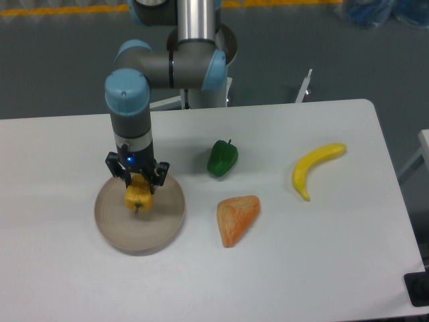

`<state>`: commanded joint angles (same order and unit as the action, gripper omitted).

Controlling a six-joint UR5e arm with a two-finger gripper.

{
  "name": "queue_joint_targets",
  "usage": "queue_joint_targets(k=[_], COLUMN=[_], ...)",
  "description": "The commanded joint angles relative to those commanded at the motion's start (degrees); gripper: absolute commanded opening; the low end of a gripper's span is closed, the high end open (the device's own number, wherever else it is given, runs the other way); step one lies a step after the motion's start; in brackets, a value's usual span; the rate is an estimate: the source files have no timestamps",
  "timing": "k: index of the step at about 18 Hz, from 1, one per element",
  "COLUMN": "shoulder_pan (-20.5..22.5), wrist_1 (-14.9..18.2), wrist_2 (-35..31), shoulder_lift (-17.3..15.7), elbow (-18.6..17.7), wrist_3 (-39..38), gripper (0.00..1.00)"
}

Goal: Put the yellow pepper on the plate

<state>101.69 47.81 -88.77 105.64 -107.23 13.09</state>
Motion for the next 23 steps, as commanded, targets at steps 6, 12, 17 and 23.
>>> queue_joint_targets(k=[6,12,17,23], shoulder_pan=[-0.18,-0.09,0.26,11.13], wrist_1=[0.17,0.26,0.26,1.23], wrist_2=[-0.62,-0.79,-1.14,-4.13], shoulder_lift=[0.36,0.18,-0.26,-4.12], elbow=[0.26,0.62,1.75,3.16], wrist_3=[-0.44,0.18,0.44,13.15], gripper=[0.41,1.0,1.0,1.0])
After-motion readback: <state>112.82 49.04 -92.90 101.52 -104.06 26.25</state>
